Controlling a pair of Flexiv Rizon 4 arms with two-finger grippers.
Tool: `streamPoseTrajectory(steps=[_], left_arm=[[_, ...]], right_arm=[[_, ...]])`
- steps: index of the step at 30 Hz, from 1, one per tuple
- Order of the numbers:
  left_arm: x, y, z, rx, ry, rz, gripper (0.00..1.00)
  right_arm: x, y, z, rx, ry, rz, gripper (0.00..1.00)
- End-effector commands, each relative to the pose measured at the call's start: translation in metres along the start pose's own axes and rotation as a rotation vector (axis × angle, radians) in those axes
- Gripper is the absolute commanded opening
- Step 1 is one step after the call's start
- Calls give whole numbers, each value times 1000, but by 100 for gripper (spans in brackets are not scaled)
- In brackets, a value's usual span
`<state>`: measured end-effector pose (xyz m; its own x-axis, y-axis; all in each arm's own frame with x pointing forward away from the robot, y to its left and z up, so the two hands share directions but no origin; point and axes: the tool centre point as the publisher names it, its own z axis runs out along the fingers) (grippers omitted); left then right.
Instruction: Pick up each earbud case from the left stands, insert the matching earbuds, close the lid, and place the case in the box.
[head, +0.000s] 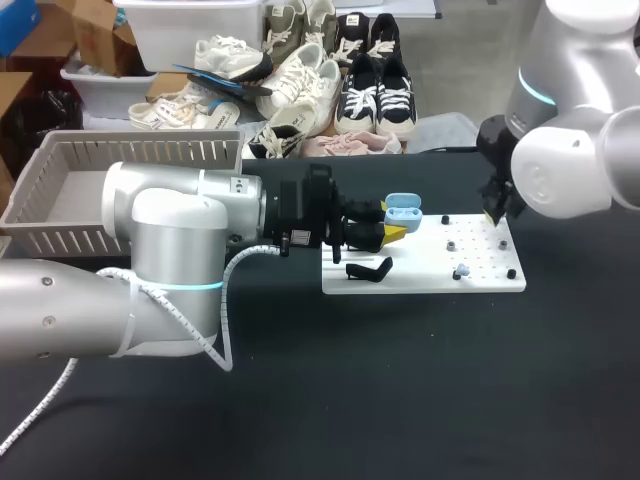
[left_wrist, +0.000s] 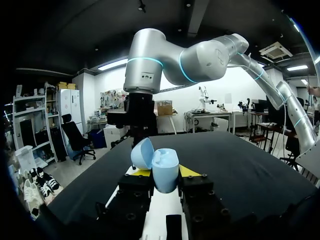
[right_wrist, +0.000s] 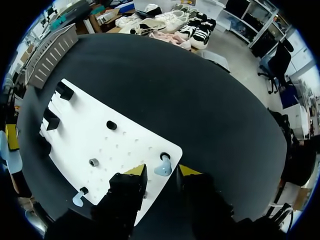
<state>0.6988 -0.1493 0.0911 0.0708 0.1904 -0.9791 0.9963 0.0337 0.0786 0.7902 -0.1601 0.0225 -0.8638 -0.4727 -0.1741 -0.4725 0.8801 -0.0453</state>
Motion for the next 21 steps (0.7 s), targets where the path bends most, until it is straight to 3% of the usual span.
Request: streamPoseTrajectory(steps=[1,11,15,21], left_arm=[[1,0,0,-1,-3,1,0],[1,0,0,-1,-3,1,0],[1,0,0,-1,-3,1,0],[1,0,0,-1,-3,1,0]], right_arm=[[-1,0,1,3,0,4,36],[-5,-3,3,1,5,3,34],[-6,-3,3,1,4,3,22],[-5,-3,2,2,5,6,24]])
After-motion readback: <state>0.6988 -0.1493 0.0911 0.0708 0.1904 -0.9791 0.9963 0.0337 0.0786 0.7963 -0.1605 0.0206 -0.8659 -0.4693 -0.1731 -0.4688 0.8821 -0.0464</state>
